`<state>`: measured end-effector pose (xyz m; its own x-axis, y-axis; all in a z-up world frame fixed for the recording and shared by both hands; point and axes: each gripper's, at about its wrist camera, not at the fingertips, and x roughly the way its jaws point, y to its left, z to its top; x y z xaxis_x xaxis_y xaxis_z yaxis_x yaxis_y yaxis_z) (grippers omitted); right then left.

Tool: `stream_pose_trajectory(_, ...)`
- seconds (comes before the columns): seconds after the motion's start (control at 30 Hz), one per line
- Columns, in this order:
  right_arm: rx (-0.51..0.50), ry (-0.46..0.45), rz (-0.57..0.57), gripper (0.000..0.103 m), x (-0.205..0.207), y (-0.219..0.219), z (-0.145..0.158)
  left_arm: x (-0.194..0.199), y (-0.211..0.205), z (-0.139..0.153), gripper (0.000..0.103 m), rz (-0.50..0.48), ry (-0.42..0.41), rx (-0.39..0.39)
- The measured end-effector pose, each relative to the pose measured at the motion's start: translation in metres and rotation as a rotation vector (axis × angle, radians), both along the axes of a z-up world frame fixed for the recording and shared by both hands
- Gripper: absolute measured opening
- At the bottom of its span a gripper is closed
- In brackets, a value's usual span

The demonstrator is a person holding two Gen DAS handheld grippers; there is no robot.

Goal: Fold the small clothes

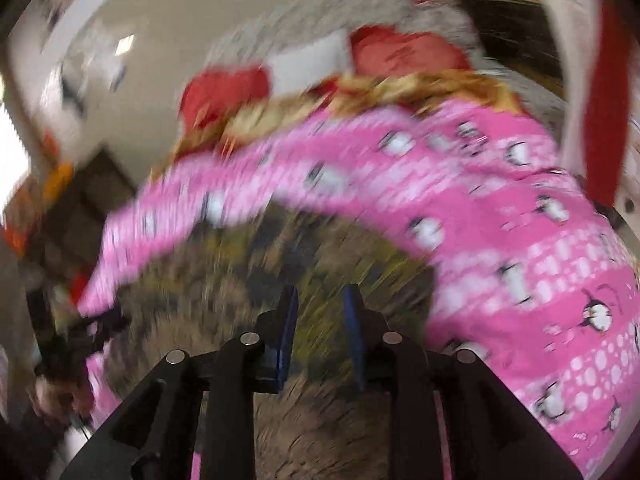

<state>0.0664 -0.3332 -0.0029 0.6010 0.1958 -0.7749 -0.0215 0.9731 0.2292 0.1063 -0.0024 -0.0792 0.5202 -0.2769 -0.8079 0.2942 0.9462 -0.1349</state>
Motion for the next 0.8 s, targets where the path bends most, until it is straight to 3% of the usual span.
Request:
stream_pose_trajectory(0.17,-0.172,0.159,-0.001,0.028,0.021,0.027,-0.063,0.013,0.013,-0.002,0.047,0.056,0.043,-0.081)
stream_pose_trajectory(0.27,-0.145,0.133,-0.026,0.028,0.036,0.02,-0.062,0.032,0.015,0.001,0.046,0.102,0.1,-0.095)
stream_pose_trajectory(0.4,-0.113,0.148,-0.047,0.028,0.07,0.003,-0.061,0.073,0.033,0.009,0.046,0.238,0.171,-0.179)
stream_pose_trajectory(0.6,-0.029,0.03,-0.106,0.028,0.115,-0.023,-0.047,0.123,0.047,0.025,0.046,0.335,0.098,-0.14)
stream_pose_trajectory(0.67,-0.084,-0.033,-0.126,0.028,0.116,-0.025,-0.033,0.12,0.051,0.035,0.046,0.346,0.041,-0.138)
stream_pose_trajectory(0.8,-0.087,-0.144,-0.133,0.028,0.096,-0.025,-0.013,0.092,0.039,0.053,0.053,0.323,-0.089,-0.132)
